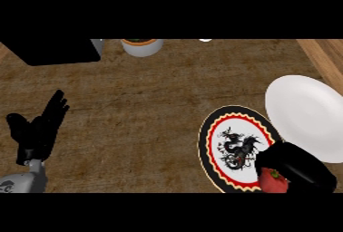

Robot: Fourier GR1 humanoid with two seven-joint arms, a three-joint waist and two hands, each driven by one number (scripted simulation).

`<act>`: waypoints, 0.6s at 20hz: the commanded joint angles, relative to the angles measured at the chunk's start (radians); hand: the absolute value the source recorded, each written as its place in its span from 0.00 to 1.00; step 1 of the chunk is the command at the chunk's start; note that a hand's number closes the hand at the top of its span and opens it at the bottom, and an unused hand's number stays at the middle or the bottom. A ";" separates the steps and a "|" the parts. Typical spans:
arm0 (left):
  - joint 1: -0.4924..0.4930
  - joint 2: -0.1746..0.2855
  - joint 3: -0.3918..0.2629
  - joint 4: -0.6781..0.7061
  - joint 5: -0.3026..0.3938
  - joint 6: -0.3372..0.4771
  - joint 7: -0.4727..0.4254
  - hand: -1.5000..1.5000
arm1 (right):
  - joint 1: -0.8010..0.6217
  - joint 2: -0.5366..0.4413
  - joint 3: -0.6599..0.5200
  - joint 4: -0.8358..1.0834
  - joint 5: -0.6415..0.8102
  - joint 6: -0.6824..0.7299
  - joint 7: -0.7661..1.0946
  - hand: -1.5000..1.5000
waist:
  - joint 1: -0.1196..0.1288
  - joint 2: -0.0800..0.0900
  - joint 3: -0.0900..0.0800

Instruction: Pick the bell pepper from the plate and place it in the plate

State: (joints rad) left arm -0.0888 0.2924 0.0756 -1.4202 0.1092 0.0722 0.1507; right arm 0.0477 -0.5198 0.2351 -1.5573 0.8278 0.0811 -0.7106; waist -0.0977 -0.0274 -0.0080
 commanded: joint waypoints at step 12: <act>-0.020 -0.061 -0.067 0.029 -0.049 -0.010 -0.057 0.50 | 0.341 0.064 -0.497 -0.539 -0.479 0.018 0.321 1.00 | 0.072 0.025 0.007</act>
State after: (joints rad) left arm -0.1039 0.2688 0.0430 -1.4258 0.0923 0.0588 0.1419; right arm 0.3392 -0.4517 -0.1414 -2.0303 0.4695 0.0488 -0.4585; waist -0.0484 -0.0088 -0.0019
